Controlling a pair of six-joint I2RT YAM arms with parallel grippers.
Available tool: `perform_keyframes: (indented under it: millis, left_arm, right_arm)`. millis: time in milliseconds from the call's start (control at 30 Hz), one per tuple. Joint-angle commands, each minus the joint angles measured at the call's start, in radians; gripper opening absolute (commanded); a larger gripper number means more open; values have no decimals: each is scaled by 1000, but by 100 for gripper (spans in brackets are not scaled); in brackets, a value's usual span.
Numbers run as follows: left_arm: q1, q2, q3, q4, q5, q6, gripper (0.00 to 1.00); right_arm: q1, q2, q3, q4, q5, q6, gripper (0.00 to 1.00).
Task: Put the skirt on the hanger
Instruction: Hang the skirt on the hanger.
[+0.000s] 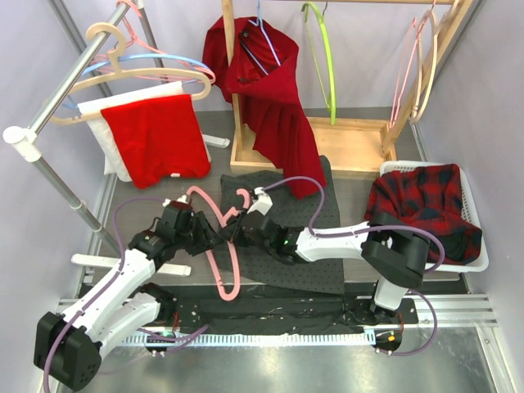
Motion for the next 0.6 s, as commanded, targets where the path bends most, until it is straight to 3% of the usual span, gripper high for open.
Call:
perform_keyframes:
  millis: [0,167,333,567]
  left_arm:
    - [-8,3,5,37,-29,-17,45]
    - [-11,18,-21,33,-37,-17,46]
    - [-19,40,-69,29,-37,-32,45]
    - [-31,63,-93,34,-46,-35,46]
  right_arm:
    - [11,50,64,-62,35,19,1]
    - [49,109,69,-147,128,-38,1]
    - [77,107,-25,-143,210,-68,1]
    - [95,144,-17,-137,254,-101,1]
